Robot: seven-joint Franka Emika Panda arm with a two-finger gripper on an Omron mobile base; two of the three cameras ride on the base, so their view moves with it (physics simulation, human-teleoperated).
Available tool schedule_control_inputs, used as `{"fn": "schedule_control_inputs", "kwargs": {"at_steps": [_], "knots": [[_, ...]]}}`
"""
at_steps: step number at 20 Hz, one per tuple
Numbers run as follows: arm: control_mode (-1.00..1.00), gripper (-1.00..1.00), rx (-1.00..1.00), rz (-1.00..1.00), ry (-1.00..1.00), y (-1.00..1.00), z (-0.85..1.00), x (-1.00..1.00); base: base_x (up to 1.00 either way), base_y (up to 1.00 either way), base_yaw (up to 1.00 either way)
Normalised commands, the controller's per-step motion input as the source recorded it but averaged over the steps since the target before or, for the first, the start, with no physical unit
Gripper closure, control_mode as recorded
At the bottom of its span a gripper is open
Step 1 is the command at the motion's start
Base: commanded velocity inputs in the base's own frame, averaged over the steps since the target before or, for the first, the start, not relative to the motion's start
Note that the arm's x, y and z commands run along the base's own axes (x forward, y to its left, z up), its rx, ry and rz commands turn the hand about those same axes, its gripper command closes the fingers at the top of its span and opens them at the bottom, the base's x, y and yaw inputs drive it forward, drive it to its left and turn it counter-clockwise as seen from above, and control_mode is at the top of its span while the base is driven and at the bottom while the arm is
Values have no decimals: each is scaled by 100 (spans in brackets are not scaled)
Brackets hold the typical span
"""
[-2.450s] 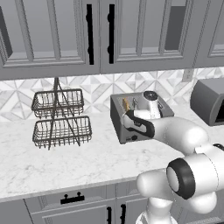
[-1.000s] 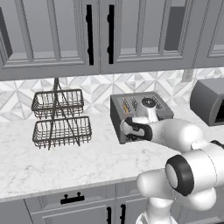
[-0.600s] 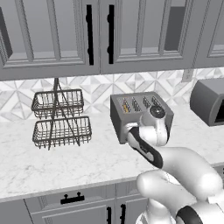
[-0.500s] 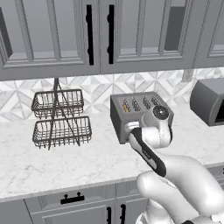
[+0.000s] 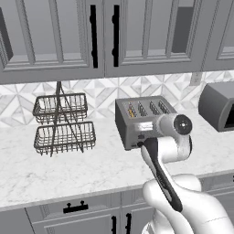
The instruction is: Start the toaster. Once the lever pops up, take the bread to the plate on the dining counter.
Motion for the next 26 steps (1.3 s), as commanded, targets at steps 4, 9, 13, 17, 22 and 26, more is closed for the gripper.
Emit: {"fn": "schedule_control_inputs", "kwargs": {"at_steps": [4,9,13,17,22,26], "knots": [[-100,100,0,0,-34,0,68,-16,0,0,0],[-100,100,0,0,2,1,95,19,0,0,0],[-100,100,1,0,34,4,37,44,0,0,0],[-100,100,0,0,24,1,-12,31,0,0,0],[-100,100,0,0,3,9,-58,1,0,0,0],[-100,100,0,0,-2,15,-61,0,0,0,0]]}}
